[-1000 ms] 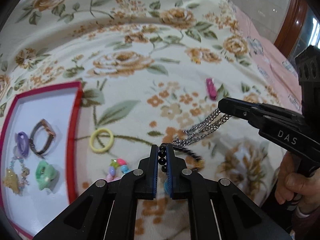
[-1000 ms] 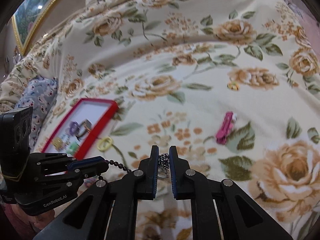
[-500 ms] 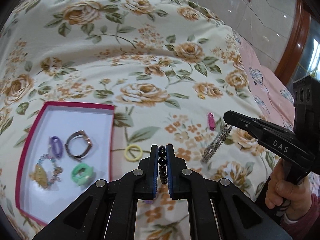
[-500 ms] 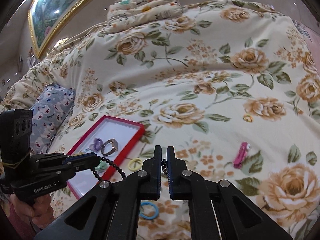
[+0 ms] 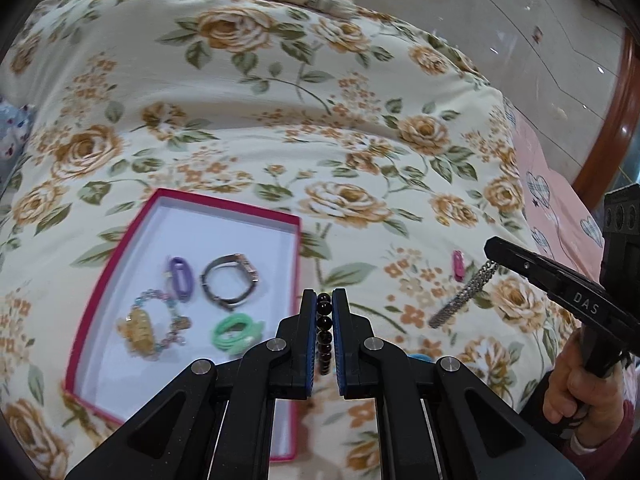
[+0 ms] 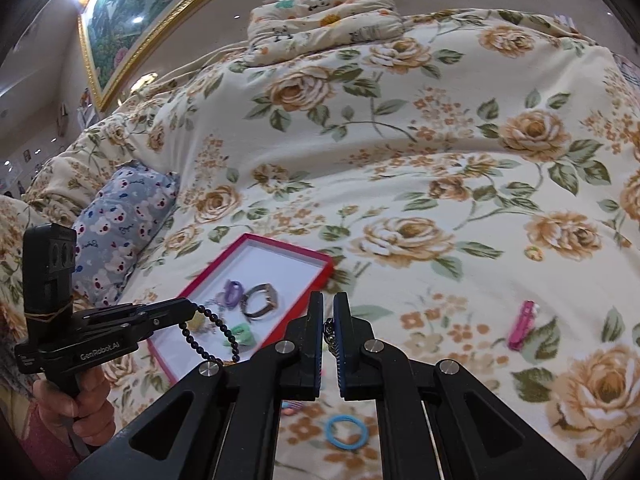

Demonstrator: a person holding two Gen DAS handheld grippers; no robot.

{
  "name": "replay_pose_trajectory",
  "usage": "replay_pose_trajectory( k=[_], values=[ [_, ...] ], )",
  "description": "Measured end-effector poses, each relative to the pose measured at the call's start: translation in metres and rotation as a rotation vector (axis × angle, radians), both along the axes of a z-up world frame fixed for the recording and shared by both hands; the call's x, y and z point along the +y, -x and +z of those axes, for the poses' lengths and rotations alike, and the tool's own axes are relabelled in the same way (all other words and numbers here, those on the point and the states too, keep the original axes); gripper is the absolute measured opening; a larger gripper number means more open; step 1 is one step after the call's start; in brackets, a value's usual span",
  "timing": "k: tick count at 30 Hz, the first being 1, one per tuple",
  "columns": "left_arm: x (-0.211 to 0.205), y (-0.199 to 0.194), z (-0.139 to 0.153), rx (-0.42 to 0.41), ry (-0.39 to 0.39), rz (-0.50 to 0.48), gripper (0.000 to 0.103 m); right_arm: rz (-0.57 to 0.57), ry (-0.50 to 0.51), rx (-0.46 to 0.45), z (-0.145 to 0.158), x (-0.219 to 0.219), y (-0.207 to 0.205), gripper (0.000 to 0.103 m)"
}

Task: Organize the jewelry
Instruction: 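Carry the chain and black bead bracelet into the box and open both tools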

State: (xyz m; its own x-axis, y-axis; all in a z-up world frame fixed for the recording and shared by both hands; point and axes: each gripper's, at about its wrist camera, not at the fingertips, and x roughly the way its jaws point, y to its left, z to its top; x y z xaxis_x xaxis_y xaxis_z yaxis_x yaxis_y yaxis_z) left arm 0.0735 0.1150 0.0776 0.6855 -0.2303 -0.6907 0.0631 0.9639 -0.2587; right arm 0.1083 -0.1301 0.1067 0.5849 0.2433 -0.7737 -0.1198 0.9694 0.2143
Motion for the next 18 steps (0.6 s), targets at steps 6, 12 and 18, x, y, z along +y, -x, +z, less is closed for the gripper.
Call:
replay_pose_trajectory(
  k=[6, 12, 18],
  values=[
    [0.023, 0.012, 0.002, 0.000, 0.001, 0.055, 0.006, 0.070, -0.029, -0.004, 0.001, 0.034, -0.010, 0.005],
    [0.042, 0.021, 0.000, 0.008, 0.002, 0.097, 0.006, 0.161, -0.060, -0.001, -0.003, 0.079, -0.022, 0.004],
    [0.059, 0.025, -0.007, 0.030, 0.011, 0.137, 0.006, 0.239, -0.084, 0.019, -0.016, 0.121, -0.032, 0.004]
  ],
)
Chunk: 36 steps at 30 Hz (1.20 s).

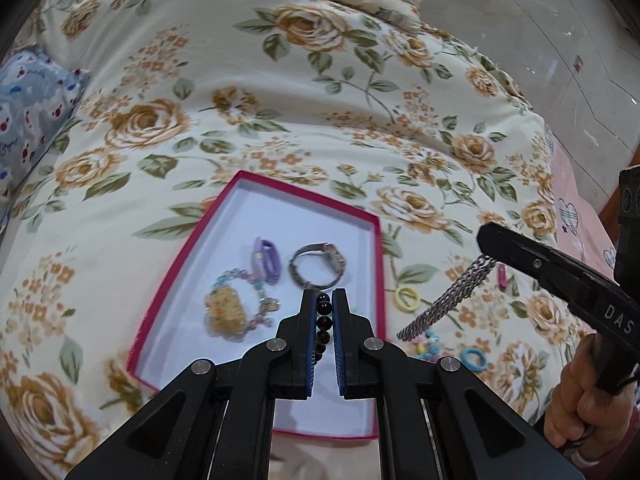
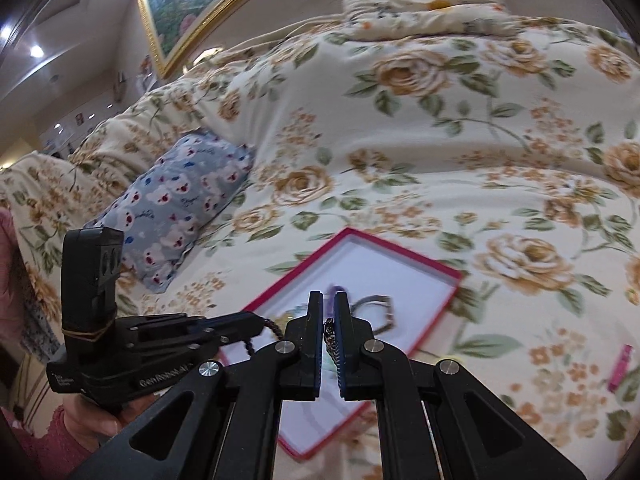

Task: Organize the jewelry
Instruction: 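Carry the chain and black bead bracelet into the box and open both tools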

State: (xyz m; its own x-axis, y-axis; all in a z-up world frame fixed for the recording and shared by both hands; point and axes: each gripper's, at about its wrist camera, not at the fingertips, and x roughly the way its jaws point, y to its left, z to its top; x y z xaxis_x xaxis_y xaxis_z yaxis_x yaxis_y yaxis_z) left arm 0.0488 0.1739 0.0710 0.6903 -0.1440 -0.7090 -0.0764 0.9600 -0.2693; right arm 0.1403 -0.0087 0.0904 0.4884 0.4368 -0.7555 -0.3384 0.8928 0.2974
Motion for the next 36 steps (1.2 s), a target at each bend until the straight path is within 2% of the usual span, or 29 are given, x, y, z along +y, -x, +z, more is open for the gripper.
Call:
replay_pose_trajectory(
  k=[11, 22, 29, 36],
  values=[
    [0.026, -0.010, -0.025, 0.057, 0.021, 0.062, 0.006, 0.065, -0.006, 0.102, -0.050, 0.042, -0.009, 0.004],
    [0.042, -0.031, -0.064, 0.141, -0.001, 0.139, 0.006, 0.037, 0.031, 0.244, -0.110, 0.027, -0.009, 0.005],
    [0.044, -0.037, -0.080, 0.174, -0.019, 0.159, 0.007, 0.034, 0.045, 0.294, -0.131, 0.023, -0.008, 0.005],
    [0.044, -0.040, -0.088, 0.194, -0.031, 0.169, 0.007, 0.039, 0.060, 0.310, -0.138, 0.024, -0.008, 0.005]
  ],
)
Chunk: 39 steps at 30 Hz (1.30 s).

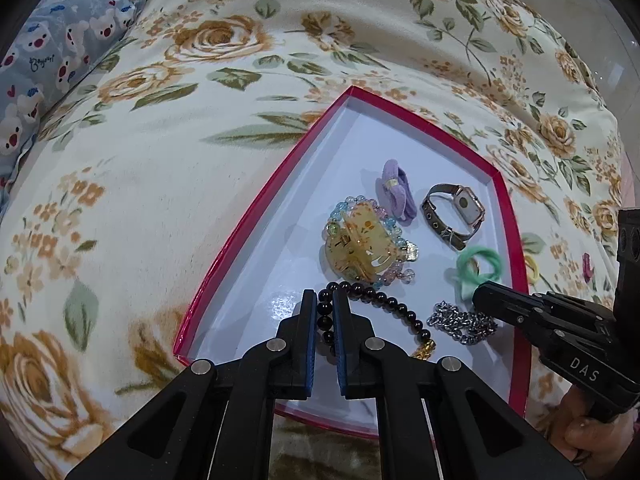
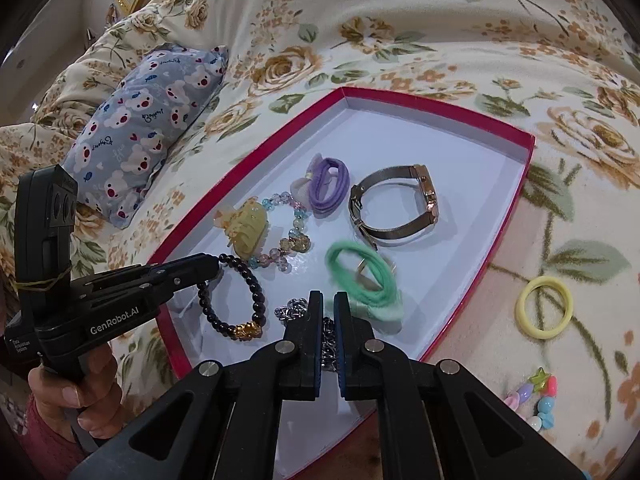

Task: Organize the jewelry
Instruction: 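Carry the chain and black bead bracelet into the box and open both tools, then move both open tools back over the pink clip and pastel bead bracelet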

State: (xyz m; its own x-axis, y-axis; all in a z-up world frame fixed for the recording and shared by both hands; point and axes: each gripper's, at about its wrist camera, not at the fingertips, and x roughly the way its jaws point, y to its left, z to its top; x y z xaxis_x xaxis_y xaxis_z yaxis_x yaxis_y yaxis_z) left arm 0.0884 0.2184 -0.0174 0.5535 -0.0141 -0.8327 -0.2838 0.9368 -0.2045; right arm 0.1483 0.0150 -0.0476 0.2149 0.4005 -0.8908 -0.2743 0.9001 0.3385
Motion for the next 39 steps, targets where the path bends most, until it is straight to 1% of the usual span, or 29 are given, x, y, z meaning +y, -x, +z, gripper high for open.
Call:
replay_pose_trajectory(
  k=[5, 7, 8, 11, 12, 13, 15, 17, 19, 21, 22, 23, 27, 34, 39],
  values=[
    [0.000, 0.000, -0.002, 0.002, -0.008, 0.002, 0.007, -0.001, 0.004, 0.006, -0.001, 0.000, 0.000, 0.006],
    [0.000, 0.000, -0.001, 0.004, -0.007, 0.003, 0.007, 0.001, -0.007, 0.011, -0.001, 0.000, 0.000, 0.010],
    [0.000, 0.000, -0.002, 0.005, -0.007, 0.004, 0.007, 0.000, -0.011, 0.012, -0.001, 0.001, 0.000, 0.010],
    [0.000, 0.001, 0.000, 0.004, -0.004, 0.006, 0.016, -0.008, -0.025, 0.011, 0.002, -0.001, 0.000, 0.012],
    [0.000, 0.002, 0.001, 0.001, -0.008, 0.009, 0.021, -0.012, -0.026, 0.007, 0.004, -0.002, 0.000, 0.017],
    [-0.001, 0.004, 0.003, -0.004, -0.016, 0.011, 0.023, -0.017, -0.028, 0.003, 0.005, -0.003, 0.000, 0.020],
    [-0.003, 0.006, 0.008, -0.012, -0.024, 0.012, 0.026, -0.026, -0.039, -0.003, 0.010, -0.006, 0.001, 0.032],
    [-0.004, 0.009, 0.012, -0.019, -0.030, 0.013, 0.033, -0.040, -0.048, -0.016, 0.017, -0.010, 0.002, 0.041],
    [-0.007, 0.013, 0.018, -0.031, -0.039, 0.015, 0.042, -0.053, -0.059, -0.036, 0.026, -0.015, 0.004, 0.043],
    [-0.011, 0.017, 0.024, -0.045, -0.046, 0.013, 0.047, -0.069, -0.065, -0.053, 0.034, -0.021, 0.006, 0.050],
    [-0.013, 0.019, 0.027, -0.050, -0.048, 0.011, 0.051, -0.081, -0.066, -0.063, 0.038, -0.025, 0.007, 0.052],
    [-0.015, 0.021, 0.030, -0.056, -0.049, 0.009, 0.052, -0.094, -0.068, -0.072, 0.043, -0.031, 0.009, 0.053],
    [-0.027, 0.028, 0.039, -0.074, -0.051, -0.011, 0.057, -0.157, -0.058, -0.101, 0.058, -0.058, 0.017, 0.054],
    [-0.055, 0.030, 0.050, -0.086, -0.040, -0.090, 0.058, -0.290, -0.013, -0.132, 0.076, -0.118, 0.035, 0.055],
    [-0.078, 0.027, 0.055, -0.091, -0.040, -0.152, 0.059, -0.369, 0.015, -0.147, 0.086, -0.155, 0.047, 0.059]
  ],
)
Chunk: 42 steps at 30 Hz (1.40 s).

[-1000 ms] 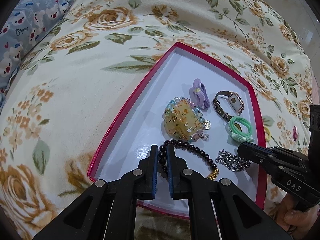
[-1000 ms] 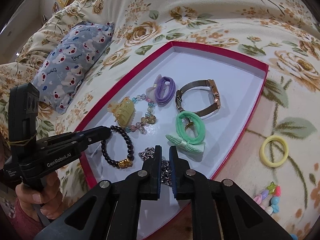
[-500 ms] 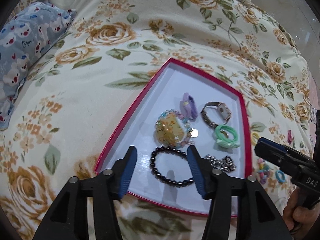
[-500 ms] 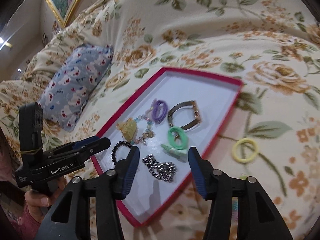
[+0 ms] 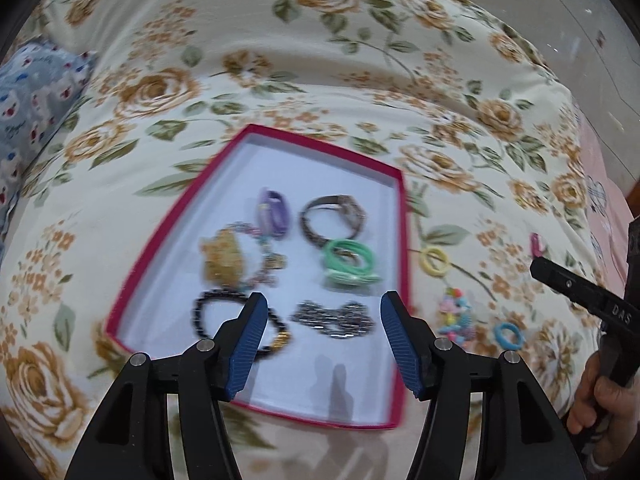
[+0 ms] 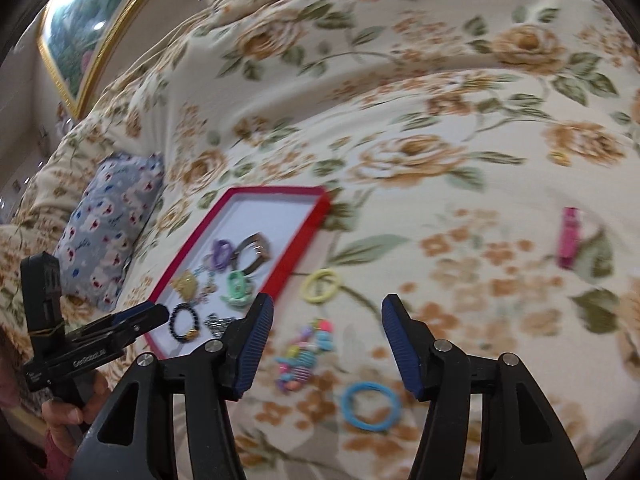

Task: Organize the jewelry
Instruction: 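Move both open tools back over the pink clip and pastel bead bracelet, then grasp the pink hair clip with the right tool while the left tool grasps the pastel bead bracelet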

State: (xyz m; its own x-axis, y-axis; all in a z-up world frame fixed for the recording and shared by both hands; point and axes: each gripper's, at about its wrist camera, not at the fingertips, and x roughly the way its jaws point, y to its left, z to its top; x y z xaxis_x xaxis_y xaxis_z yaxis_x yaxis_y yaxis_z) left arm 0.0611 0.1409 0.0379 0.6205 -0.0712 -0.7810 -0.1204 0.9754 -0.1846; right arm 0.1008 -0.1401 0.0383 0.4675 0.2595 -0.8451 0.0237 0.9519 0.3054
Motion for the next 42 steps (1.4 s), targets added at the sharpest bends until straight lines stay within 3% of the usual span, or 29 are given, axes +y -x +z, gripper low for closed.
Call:
replay_pose_trajectory(
  k=[20, 38, 42],
  values=[
    [-0.083, -0.030, -0.008, 0.052, -0.031, -0.189, 0.059, -0.203, 0.060, 0.014, 0.009, -0.099, 0.047, 0.061],
    [-0.127, -0.082, -0.061, 0.185, -0.090, -0.250, 0.056, -0.249, 0.112, 0.033, -0.012, -0.133, 0.011, 0.061],
    [-0.130, -0.090, -0.071, 0.197, -0.097, -0.257, 0.049, -0.255, 0.142, 0.054, -0.025, -0.138, -0.007, 0.060]
  ],
)
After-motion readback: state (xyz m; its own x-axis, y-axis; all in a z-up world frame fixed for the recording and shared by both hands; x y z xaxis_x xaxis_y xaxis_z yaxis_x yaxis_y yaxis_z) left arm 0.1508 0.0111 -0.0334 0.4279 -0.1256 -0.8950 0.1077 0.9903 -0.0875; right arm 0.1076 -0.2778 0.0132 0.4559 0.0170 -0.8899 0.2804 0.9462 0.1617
